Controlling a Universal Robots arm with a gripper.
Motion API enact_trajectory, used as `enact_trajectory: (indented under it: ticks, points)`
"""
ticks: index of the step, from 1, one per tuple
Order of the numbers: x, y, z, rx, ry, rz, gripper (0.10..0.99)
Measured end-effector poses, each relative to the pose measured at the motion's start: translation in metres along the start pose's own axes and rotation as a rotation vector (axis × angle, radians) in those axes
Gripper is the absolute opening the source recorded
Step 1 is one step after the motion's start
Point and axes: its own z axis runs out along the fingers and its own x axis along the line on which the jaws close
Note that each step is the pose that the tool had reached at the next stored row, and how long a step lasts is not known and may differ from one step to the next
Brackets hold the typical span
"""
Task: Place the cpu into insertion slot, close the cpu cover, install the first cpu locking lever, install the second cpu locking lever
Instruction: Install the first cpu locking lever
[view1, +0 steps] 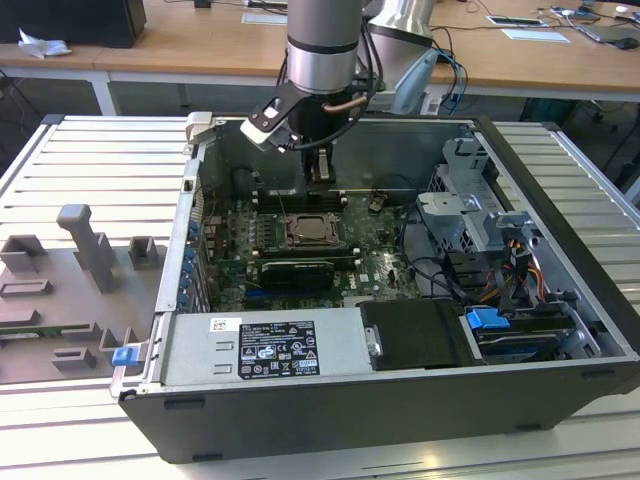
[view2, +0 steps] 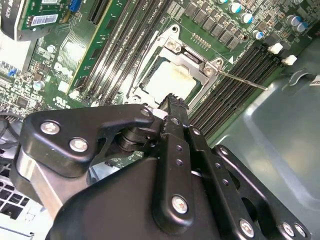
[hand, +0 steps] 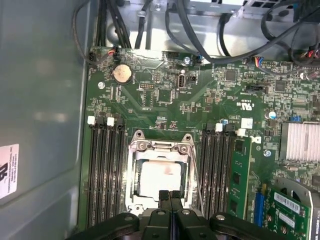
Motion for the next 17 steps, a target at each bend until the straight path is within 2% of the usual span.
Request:
enact_trajectory:
  ticks: [3, 10, 17]
  points:
    - [0.0000, 0.0000, 0.0000, -0.001, 0.0006, -0.065, 0.106]
    - [0.0000, 0.0002, 0.0000, -0.001, 0.0017, -0.154, 0.106]
    - [0.0000, 0.0004, 0.0000, -0.003, 0.0041, -0.350, 0.106]
